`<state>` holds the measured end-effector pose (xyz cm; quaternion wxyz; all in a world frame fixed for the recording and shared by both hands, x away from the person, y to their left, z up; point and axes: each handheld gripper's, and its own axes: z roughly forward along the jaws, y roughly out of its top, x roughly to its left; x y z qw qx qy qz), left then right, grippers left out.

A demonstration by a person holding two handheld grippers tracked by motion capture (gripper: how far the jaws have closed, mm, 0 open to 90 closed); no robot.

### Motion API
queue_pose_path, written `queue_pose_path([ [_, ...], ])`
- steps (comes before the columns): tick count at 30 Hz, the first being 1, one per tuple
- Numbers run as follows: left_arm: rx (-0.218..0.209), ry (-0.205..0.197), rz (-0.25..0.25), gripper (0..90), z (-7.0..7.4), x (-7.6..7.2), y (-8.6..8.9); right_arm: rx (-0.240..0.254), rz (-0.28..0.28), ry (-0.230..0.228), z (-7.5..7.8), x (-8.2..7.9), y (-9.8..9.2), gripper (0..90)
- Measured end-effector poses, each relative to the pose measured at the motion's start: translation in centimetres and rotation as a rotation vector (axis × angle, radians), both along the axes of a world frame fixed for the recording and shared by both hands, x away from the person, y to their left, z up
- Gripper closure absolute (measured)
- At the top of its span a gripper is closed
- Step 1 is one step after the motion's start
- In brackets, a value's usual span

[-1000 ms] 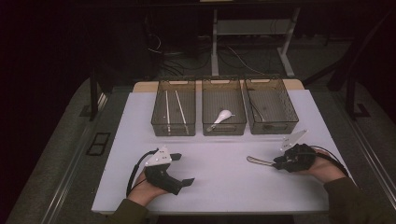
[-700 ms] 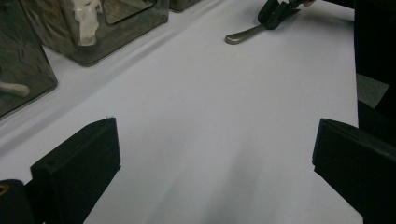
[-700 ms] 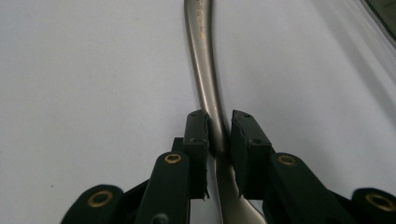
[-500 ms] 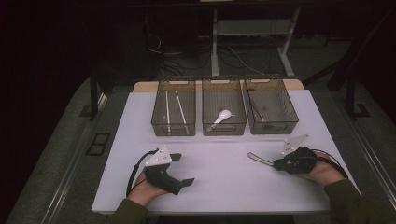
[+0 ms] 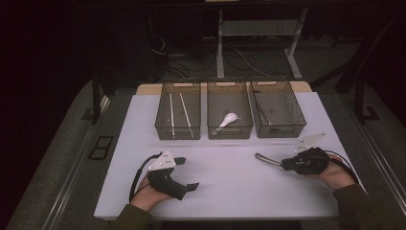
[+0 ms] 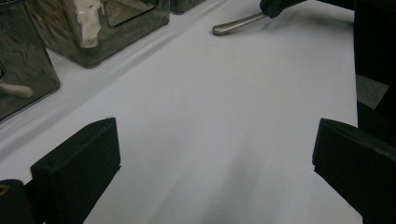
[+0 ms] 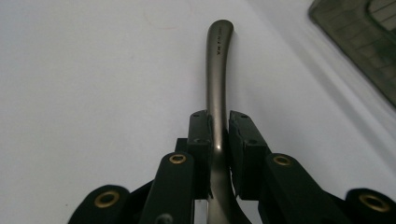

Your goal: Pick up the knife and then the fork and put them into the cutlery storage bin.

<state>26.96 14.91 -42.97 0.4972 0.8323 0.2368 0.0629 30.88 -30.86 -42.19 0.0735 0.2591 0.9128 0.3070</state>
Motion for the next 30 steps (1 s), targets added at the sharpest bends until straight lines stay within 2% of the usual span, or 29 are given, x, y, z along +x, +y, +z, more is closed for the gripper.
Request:
queue_pose_path([
  [7, -0.002, 0.003, 0.004, 0.5, 0.0, 0.0, 0.0, 0.01, -0.03, -0.027, 1.3, 0.1, -0.6, 79.6],
  [11, -0.003, 0.003, 0.004, 0.5, 0.0, 0.0, 0.0, 0.043, -0.055, -0.051, 2.5, 0.3, -1.1, 79.5],
  [20, -0.007, 0.004, 0.007, 0.5, -0.1, 0.1, 0.1, 0.117, -0.15, -0.098, 5.8, 1.3, -2.2, 79.5],
  [23, -0.006, -0.001, 0.004, 0.5, -0.1, 0.1, 0.1, 0.129, -0.191, -0.107, 6.9, 2.0, -2.5, 79.5],
  [30, -0.007, 0.002, 0.004, 0.5, -0.1, 0.1, 0.1, 0.117, -0.275, -0.122, 9.2, 4.4, -2.8, 79.5],
])
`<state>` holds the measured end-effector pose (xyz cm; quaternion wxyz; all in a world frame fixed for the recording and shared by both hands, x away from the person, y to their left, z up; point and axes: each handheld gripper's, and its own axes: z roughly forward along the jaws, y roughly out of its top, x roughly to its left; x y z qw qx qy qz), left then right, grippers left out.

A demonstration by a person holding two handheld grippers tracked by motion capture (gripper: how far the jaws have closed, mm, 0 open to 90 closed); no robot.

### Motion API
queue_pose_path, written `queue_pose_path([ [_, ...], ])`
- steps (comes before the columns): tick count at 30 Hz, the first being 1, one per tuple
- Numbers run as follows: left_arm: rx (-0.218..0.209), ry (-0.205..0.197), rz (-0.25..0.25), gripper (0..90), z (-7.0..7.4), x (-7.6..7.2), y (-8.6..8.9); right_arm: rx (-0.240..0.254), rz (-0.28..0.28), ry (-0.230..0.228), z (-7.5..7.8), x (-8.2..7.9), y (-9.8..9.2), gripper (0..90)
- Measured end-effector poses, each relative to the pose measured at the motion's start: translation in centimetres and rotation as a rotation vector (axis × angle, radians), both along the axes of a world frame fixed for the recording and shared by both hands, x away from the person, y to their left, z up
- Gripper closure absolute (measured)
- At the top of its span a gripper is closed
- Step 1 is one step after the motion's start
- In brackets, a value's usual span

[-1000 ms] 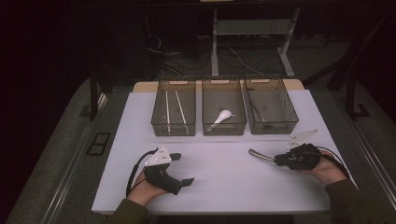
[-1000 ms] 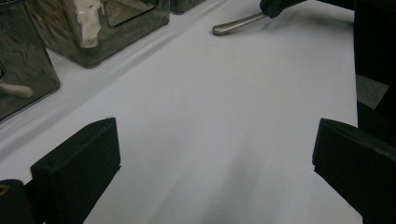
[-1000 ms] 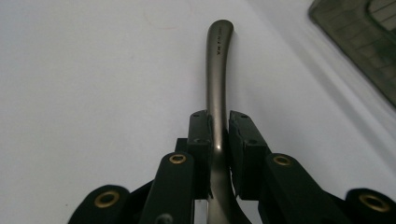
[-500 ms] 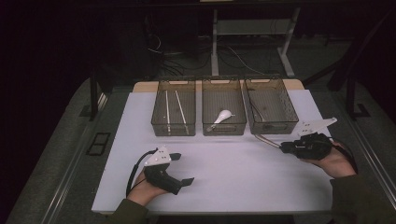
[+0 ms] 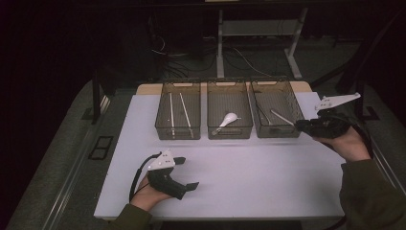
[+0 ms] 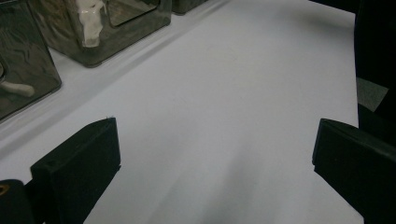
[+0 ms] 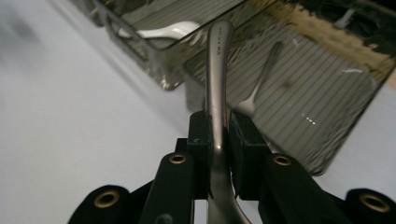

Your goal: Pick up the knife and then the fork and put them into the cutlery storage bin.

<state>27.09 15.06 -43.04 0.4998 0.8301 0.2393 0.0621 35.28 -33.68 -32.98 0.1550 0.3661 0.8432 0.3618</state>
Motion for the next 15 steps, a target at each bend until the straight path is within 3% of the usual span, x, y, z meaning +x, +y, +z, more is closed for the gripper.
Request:
queue_pose_path([
  [7, -0.002, 0.0, 0.001, 0.5, 0.0, 0.0, 0.1, -0.001, -0.045, 0.001, 0.9, 2.3, 0.2, 79.5],
  [15, -0.004, -0.001, -0.002, 0.5, 0.0, 0.0, 0.0, -0.034, -0.101, 0.038, -0.3, 6.1, 0.9, 79.5],
])
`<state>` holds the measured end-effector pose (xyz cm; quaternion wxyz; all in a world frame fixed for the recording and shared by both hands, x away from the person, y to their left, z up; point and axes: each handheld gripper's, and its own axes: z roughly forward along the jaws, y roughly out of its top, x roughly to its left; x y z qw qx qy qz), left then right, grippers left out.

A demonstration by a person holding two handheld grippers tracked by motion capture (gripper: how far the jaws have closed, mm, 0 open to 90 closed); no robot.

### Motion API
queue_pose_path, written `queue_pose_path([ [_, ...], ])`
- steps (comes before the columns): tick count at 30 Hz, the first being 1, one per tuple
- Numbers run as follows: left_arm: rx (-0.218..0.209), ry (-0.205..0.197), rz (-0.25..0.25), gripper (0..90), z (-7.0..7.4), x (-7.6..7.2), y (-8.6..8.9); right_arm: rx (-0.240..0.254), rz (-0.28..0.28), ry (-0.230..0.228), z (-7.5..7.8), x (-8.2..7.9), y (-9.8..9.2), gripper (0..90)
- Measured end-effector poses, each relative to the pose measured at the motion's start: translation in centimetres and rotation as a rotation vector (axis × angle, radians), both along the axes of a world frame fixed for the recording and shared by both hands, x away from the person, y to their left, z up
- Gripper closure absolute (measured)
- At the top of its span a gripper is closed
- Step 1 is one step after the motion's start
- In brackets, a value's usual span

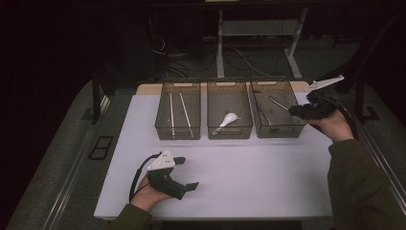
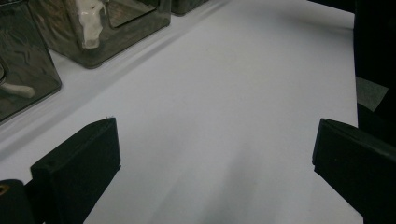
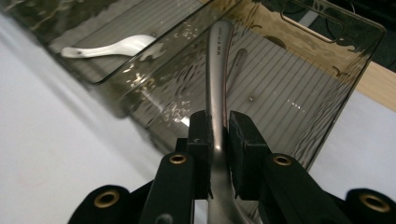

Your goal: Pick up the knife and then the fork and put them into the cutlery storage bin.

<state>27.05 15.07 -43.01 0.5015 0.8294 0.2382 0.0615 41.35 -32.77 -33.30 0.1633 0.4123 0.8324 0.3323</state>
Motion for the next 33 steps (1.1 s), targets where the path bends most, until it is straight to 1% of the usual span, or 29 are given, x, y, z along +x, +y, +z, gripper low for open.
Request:
queue_pose_path([
  [7, -0.009, -0.004, -0.002, 0.5, 0.1, -0.1, 0.0, -0.001, -0.039, 0.035, -0.8, 3.5, 1.2, 79.4],
  [11, -0.004, -0.009, -0.008, 0.5, 0.1, -0.1, -0.1, -0.018, -0.063, 0.055, -1.3, 5.5, 2.0, 79.4],
  [14, -0.009, -0.009, -0.011, 0.5, 0.2, -0.1, -0.1, -0.053, -0.079, 0.084, -1.9, 7.0, 2.8, 79.4],
  [17, -0.01, -0.013, -0.009, 0.5, 0.2, -0.2, -0.1, -0.071, -0.097, 0.11, -2.5, 8.2, 3.5, 79.4],
  [22, -0.01, -0.016, -0.007, 0.5, 0.3, -0.3, 0.0, -0.11, -0.098, 0.149, -3.5, 9.3, 4.7, 79.3],
  [25, -0.012, -0.016, -0.001, 0.5, 0.3, -0.3, 0.1, -0.106, -0.105, 0.17, -4.3, 9.9, 5.2, 79.3],
  [26, -0.012, -0.017, 0.001, 0.5, 0.3, -0.3, 0.1, -0.119, -0.109, 0.174, -4.6, 10.1, 5.3, 79.2],
  [27, -0.013, -0.016, 0.003, 0.5, 0.3, -0.4, 0.1, -0.132, -0.117, 0.167, -4.8, 10.2, 5.4, 80.0],
  [28, -0.012, -0.014, 0.004, 0.5, 0.3, -0.4, 0.2, -0.121, -0.118, 0.171, -4.9, 10.3, 5.5, 85.7],
  [29, -0.012, -0.014, 0.005, 0.5, 0.3, -0.4, 0.2, -0.097, -0.11, 0.172, -4.9, 10.3, 5.4, 84.6],
  [30, -0.011, -0.014, 0.006, 0.5, 0.3, -0.4, 0.3, -0.088, -0.108, 0.17, -4.8, 10.3, 5.4, 82.8],
  [31, -0.011, -0.014, 0.007, 0.5, 0.2, -0.4, 0.3, -0.098, -0.106, 0.168, -4.8, 10.3, 5.4, 82.7],
  [33, -0.013, -0.015, 0.008, 0.5, 0.3, -0.4, 0.3, -0.093, -0.114, 0.162, -4.6, 10.2, 5.2, 79.4],
])
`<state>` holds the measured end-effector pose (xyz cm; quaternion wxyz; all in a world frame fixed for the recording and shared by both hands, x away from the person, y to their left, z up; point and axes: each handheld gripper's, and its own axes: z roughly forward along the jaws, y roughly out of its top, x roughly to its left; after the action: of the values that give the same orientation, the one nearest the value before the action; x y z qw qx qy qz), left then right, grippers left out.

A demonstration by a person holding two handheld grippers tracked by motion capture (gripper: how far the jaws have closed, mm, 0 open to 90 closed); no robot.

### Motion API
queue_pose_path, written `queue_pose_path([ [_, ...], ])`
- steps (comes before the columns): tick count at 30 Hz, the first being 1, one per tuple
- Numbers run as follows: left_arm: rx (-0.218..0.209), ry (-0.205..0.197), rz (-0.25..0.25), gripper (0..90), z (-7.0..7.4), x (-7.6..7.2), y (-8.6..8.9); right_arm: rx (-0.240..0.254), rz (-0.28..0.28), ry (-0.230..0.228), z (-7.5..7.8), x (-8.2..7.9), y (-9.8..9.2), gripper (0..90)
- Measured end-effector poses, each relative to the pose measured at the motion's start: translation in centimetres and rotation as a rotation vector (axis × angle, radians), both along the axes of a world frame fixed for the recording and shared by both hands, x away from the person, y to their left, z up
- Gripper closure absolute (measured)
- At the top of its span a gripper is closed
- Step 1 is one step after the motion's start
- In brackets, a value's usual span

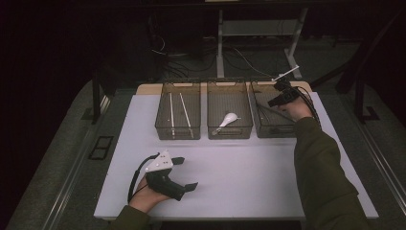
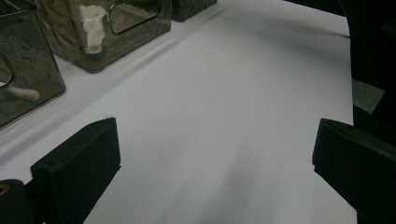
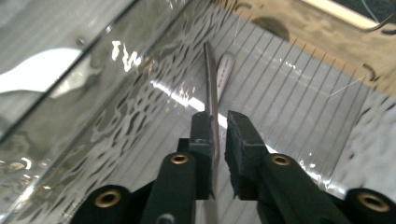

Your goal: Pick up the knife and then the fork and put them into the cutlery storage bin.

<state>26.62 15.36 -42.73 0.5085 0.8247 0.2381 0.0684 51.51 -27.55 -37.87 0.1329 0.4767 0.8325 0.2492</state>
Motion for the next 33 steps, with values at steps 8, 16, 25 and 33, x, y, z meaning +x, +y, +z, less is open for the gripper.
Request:
queue_pose_path([
  [8, 0.007, 0.0, -0.005, 0.5, -0.1, 0.1, -0.1, 0.1, -0.006, -0.068, 1.4, -1.1, -0.9, 55.8],
  [16, 0.015, -0.003, -0.007, 0.5, -0.1, 0.4, 0.0, 0.187, -0.01, -0.155, 2.9, -3.0, -2.0, 40.1],
  [25, 0.013, -0.01, -0.008, 0.5, -0.2, 0.8, 0.3, 0.228, -0.004, -0.214, 2.3, -5.5, -2.7, 29.6],
  [33, 0.014, -0.012, -0.011, 0.5, -0.2, 0.8, 0.2, 0.283, 0.045, -0.267, 2.5, -8.0, -2.5, 24.3],
])
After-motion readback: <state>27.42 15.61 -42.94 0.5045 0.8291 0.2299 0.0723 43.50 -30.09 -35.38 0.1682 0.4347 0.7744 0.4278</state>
